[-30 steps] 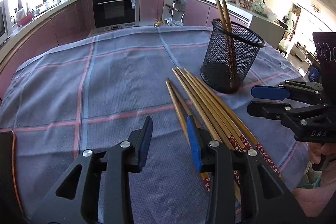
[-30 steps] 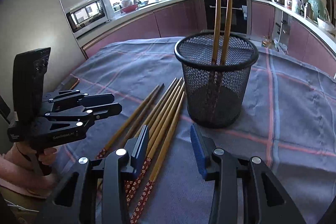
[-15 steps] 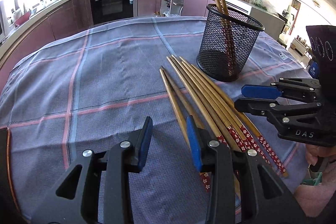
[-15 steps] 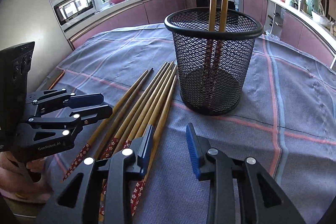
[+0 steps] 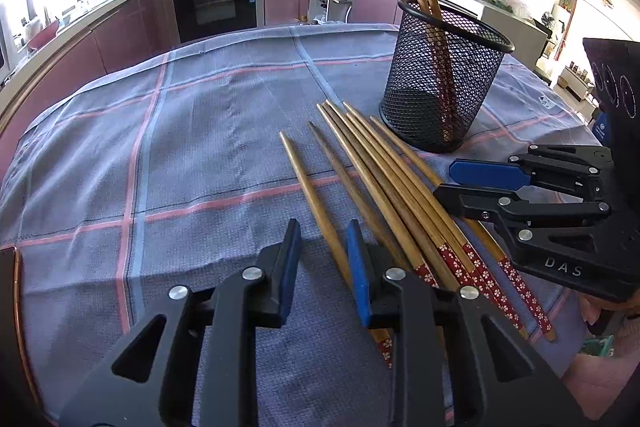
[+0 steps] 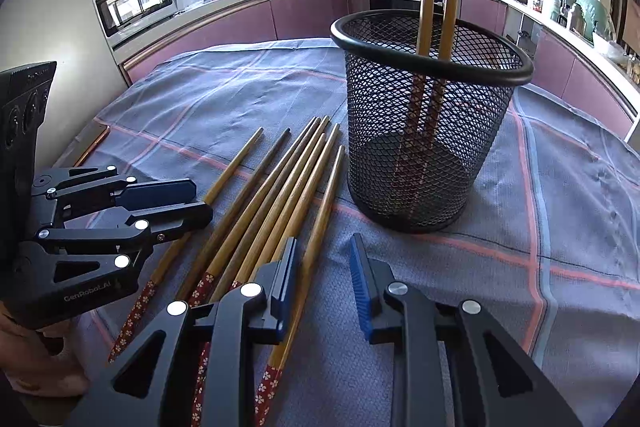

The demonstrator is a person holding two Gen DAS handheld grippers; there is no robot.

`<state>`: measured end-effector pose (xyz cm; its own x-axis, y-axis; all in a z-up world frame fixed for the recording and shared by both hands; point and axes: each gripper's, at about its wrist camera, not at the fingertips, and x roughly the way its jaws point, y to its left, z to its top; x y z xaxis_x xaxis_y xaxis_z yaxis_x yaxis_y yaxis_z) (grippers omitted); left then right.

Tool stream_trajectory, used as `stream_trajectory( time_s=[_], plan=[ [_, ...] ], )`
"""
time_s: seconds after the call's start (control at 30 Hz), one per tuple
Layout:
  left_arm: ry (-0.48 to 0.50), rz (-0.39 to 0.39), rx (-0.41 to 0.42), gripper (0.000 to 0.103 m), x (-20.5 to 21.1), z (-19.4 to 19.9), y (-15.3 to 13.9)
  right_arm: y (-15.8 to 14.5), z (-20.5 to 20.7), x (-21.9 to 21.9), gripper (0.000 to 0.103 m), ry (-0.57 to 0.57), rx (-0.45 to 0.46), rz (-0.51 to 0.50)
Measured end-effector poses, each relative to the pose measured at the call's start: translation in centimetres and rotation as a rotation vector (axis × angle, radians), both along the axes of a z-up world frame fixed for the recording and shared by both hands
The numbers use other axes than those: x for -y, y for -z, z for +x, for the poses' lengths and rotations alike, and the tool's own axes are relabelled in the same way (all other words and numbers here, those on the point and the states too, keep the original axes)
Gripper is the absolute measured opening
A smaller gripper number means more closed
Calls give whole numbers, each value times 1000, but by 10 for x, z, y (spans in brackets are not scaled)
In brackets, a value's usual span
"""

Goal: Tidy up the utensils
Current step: 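Grasp another chopstick from the pile with the right gripper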

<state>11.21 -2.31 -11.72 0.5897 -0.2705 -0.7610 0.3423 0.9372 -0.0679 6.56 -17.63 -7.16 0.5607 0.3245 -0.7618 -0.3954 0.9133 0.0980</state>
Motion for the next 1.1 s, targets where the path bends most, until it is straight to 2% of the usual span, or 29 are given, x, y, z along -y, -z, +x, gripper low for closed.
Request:
stream_trajectory(
  time_s=[0.03,0.07,0.27,0.53,0.77,1.1],
  plan=[
    [5,-4,-1,20,0,0,0,0,1,1,12,-3,-10,20],
    [9,-10,-2,16,-1,0,1,1,1,2,10,-6,-21,40],
    [-3,-45,-16,10,-3,0,2,3,1,12,7,21,-46,117],
    [-15,-80,-7,8,-7,-4,-2,-4,-5,17,6,17,-32,151],
    [30,-81,-3,8,-2,-10,-6,-9,-8,10,6,-40,-28,129],
    [57,-55,-53,8,1,-1,4,-2,-3,6,7,-49,-49,76]
  ],
)
